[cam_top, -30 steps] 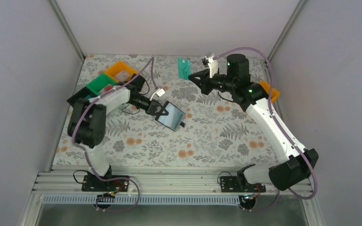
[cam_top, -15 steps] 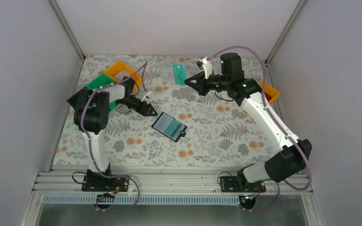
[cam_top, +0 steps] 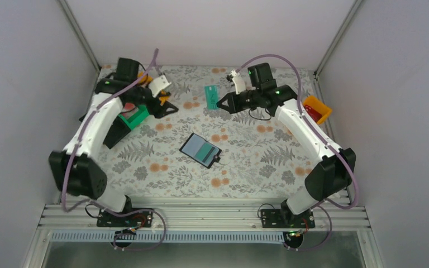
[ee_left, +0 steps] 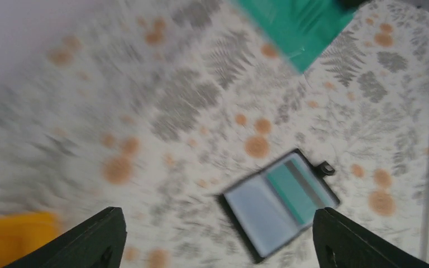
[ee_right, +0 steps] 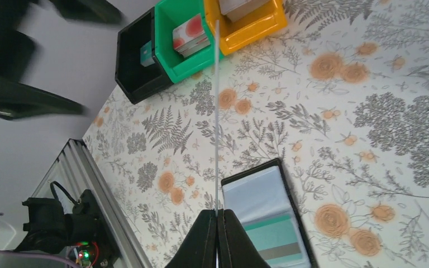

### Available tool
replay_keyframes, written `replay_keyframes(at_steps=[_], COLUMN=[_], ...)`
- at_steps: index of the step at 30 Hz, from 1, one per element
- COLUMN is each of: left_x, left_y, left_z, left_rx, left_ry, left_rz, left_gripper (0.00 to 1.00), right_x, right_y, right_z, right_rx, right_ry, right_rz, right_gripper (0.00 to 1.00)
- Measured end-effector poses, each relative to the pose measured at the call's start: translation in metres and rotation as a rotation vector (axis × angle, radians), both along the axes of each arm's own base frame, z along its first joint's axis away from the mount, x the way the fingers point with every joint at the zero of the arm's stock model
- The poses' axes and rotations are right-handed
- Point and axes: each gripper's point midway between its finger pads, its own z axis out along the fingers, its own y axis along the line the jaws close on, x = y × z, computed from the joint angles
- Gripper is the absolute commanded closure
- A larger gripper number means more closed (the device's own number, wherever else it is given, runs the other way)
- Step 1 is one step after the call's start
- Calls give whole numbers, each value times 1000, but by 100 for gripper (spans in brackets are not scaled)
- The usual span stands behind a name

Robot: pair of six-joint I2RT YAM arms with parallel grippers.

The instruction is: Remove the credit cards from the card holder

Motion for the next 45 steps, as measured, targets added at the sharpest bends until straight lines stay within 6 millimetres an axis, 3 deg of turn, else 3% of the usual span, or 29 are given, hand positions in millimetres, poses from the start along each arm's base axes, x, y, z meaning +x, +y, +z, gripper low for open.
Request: replay_keyframes(at_steps=[2,4,6,8,11,14,16,19,22,26,31,35,41,45], left_x=[-4,-14,-34,-58,-107,-146,-164,-178,-171,-159,-175,-182,-181,-182], left_y=[6,14,24,31,44,56,61,63,58,54,49,48,47,45], left_z=[50,91,136,169,210,226,220,194,169,159,163,166,159,155], left_rx=[27,58,104,141,230,332,413,559,696,819,854,868,874,861], left_ry=[-160,-296,-470,-620,-894,-1145,-1308,-1578,-1801,-1963,-2092,-2139,-2126,-2119], left_rz=[-2,-1,0,-18,-65,-109,-143,-221,-296,-354,-393,-406,-432,-454], left_gripper=[3,0,0,0,0,0,0,1,4,11,25,45,58,75], right_x=[-5,-11,-22,-35,-60,-88,-105,-126,-142,-160,-167,-167,-168,-171], right_y=[6,13,25,36,53,70,81,95,108,126,144,155,158,159], right_z=[-1,-3,-5,-3,11,36,54,79,92,102,108,104,101,111], right_rx=[-3,-16,-31,-29,16,103,168,256,301,337,354,348,343,360], right_ry=[14,20,25,28,27,16,9,2,9,18,25,37,53,33], right_rz=[-1,6,27,61,137,231,293,377,439,509,559,574,589,610], right_gripper=[96,96,96,96,96,96,96,96,96,96,96,96,96,96])
